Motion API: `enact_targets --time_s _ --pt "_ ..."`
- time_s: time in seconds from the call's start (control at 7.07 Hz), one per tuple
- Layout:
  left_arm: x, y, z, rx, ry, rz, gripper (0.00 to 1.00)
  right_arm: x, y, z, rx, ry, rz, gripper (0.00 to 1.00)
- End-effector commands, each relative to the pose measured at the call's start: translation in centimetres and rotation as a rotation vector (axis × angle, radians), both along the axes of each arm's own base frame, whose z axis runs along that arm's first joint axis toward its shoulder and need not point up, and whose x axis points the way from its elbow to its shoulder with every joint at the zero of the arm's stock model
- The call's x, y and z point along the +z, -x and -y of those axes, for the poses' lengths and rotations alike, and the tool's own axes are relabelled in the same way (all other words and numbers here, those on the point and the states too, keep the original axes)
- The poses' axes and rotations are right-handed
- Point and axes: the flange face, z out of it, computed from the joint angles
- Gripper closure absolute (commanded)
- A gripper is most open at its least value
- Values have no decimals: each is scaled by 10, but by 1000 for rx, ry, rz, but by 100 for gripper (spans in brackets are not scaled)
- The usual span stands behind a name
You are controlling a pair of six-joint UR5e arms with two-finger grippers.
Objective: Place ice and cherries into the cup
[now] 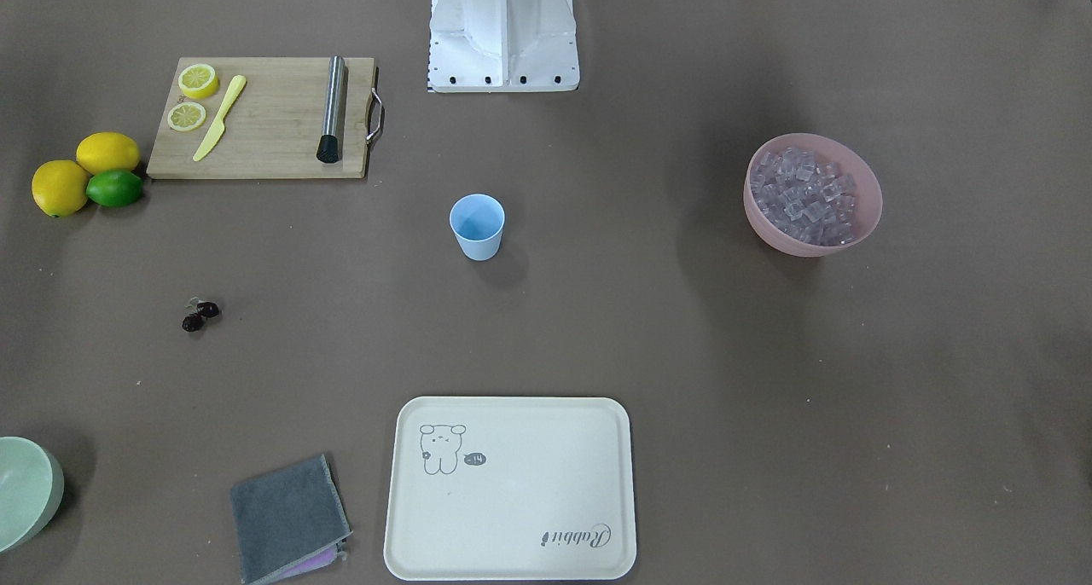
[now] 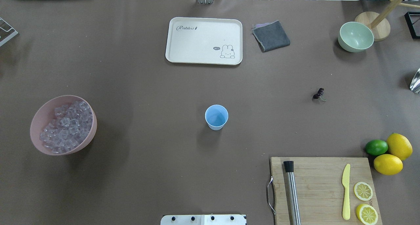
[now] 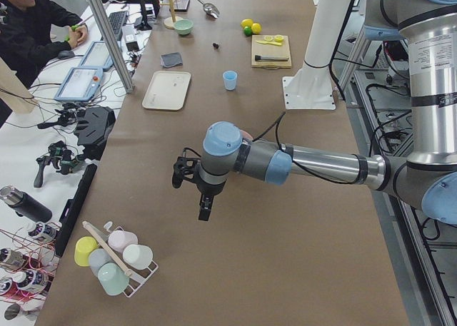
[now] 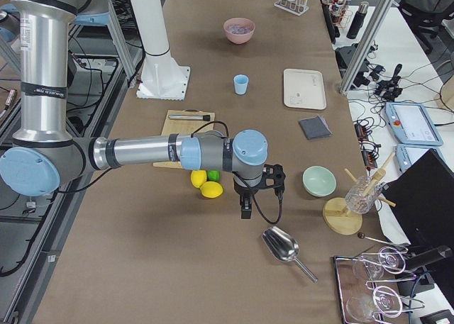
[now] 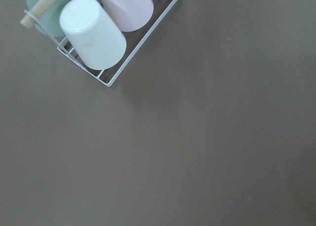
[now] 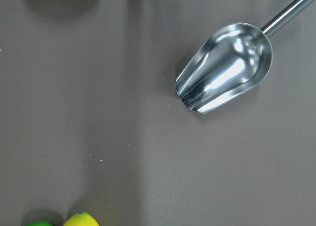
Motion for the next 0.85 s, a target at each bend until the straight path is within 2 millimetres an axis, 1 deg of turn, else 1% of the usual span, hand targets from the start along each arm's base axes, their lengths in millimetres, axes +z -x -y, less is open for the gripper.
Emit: enact_targets --time_s 0.0,0.14,0.28,0.42,0.57,0.71 --pt "-57 -18 20 35 -114 -8 2 -1 0 0 0 -1 5 0" --pt "-64 -31 24 59 -153 -14 2 -2 1 0 0 -3 9 0" --pt "-67 -61 26 90 -150 -32 2 -1 1 0 0 -2 9 0" --pt "-82 -81 22 120 -264 -59 2 1 1 0 0 0 8 0" --pt "-97 -103 14 128 -297 -84 2 0 1 0 0 -1 8 0" --pt "-106 -125 13 160 -310 -91 2 0 0 0 2 -1 8 0"
